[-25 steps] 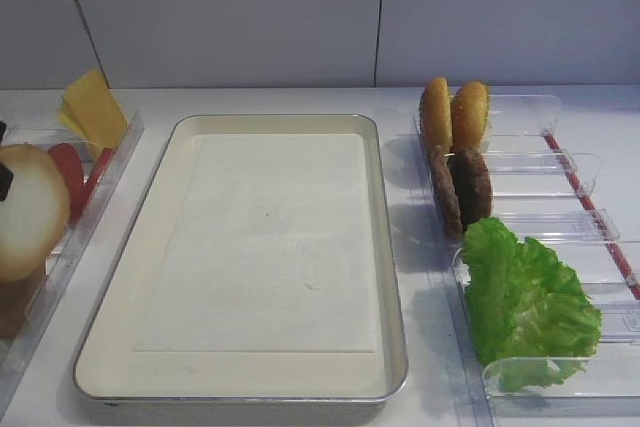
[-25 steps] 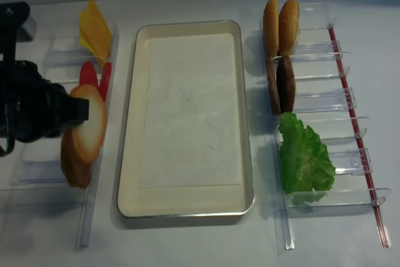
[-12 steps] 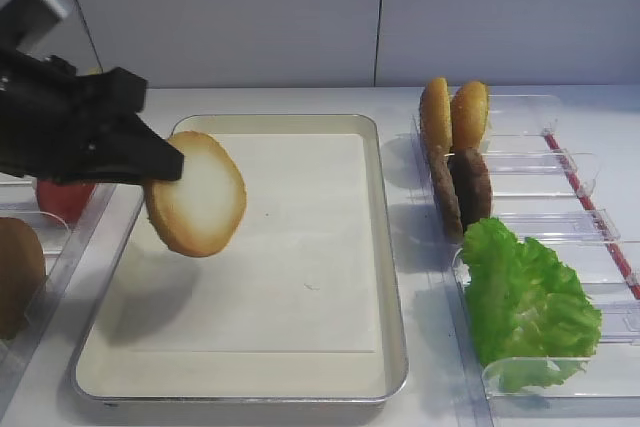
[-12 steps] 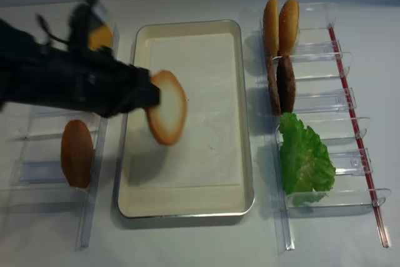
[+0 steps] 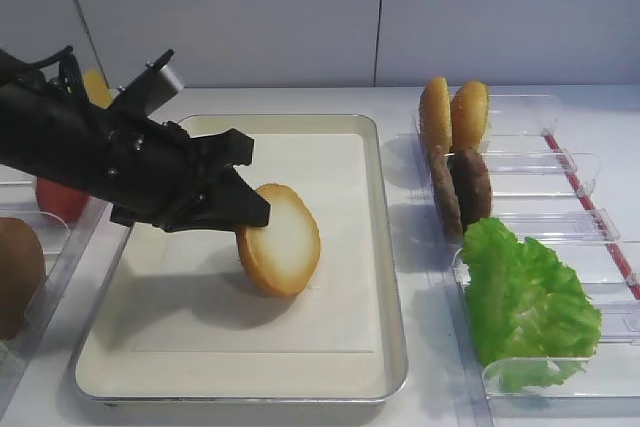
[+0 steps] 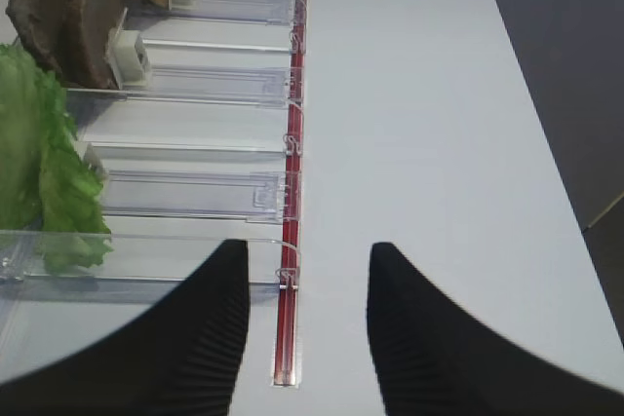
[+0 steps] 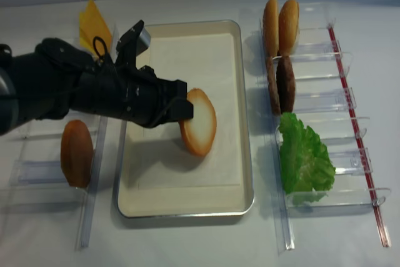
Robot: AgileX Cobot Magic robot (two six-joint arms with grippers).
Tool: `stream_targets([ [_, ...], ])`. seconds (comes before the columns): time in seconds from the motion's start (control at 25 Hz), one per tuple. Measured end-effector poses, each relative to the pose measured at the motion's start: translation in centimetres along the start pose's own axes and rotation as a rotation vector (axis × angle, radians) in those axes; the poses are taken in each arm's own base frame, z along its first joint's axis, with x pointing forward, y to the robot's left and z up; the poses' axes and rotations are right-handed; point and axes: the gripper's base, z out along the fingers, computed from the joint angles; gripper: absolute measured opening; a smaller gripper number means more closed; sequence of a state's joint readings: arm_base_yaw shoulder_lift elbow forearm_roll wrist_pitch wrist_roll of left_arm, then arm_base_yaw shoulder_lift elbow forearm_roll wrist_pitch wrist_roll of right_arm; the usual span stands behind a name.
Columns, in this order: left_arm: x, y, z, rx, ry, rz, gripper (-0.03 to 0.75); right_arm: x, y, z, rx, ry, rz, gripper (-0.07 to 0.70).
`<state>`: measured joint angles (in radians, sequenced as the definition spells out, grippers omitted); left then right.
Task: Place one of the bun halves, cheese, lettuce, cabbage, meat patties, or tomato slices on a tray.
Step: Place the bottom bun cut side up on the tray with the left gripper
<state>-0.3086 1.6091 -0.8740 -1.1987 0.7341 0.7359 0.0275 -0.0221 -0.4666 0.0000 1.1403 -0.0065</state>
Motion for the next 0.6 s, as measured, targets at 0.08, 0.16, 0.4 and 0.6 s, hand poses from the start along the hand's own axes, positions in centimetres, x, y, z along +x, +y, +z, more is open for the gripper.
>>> stream_targets([
  [0.08,0.0,0.2,0.3,-0.001,0.005,0.003,0.140,0.0,0.0,0.0,0.000,0.000,0.007,0.321],
  [0.16,0.1,0.4,0.4,-0.012,0.019,0.013,0.139,0.0,0.0,0.0,0.000,0.000,0.000,0.321],
  [0.4,0.4,1.2,0.3,-0.097,0.062,-0.006,0.137,0.0,0.0,0.0,0.000,0.000,0.000,0.321],
  [0.6,0.4,1.3,0.3,-0.110,0.060,-0.010,0.137,0.0,0.0,0.0,0.000,0.000,0.007,0.321],
])
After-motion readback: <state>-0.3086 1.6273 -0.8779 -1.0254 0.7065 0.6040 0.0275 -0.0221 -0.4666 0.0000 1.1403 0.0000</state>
